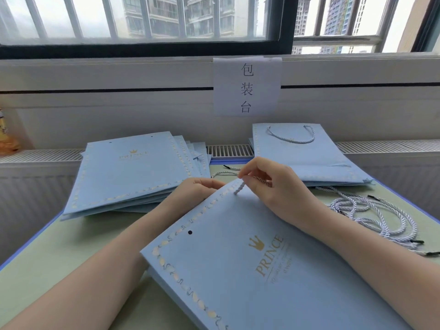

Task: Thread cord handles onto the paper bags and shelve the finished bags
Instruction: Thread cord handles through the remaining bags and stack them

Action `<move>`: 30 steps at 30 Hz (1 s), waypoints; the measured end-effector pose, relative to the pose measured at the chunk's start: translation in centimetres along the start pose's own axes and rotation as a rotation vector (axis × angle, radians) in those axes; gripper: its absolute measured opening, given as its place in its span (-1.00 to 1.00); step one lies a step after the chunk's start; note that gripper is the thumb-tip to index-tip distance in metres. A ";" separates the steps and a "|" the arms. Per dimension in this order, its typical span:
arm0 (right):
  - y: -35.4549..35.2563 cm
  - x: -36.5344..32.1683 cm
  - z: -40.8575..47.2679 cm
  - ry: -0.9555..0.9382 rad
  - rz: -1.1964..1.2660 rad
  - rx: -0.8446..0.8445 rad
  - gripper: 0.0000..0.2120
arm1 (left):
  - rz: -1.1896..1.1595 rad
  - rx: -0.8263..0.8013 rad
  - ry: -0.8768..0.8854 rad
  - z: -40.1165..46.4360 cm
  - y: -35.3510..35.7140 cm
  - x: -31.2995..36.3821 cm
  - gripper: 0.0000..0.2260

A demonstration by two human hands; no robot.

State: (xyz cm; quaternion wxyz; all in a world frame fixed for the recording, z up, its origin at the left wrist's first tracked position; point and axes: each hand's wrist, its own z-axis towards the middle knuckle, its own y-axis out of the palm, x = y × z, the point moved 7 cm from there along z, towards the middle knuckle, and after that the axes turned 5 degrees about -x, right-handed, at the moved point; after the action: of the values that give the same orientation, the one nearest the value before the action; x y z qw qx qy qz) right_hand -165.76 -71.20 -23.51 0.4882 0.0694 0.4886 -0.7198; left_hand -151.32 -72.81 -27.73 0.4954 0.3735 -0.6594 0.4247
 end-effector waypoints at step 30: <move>-0.5 -2.1 0.3 0.254 0.872 -0.115 -0.86 | 0.361 0.156 0.638 -2.9 2.6 5.3 -0.49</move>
State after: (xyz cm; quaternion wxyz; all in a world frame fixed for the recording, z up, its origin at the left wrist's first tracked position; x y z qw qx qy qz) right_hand -164.98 -70.07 -21.80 0.6847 0.3290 0.5091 -0.4047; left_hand -153.91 -69.57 -22.66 0.5630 0.1367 -0.4929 0.6491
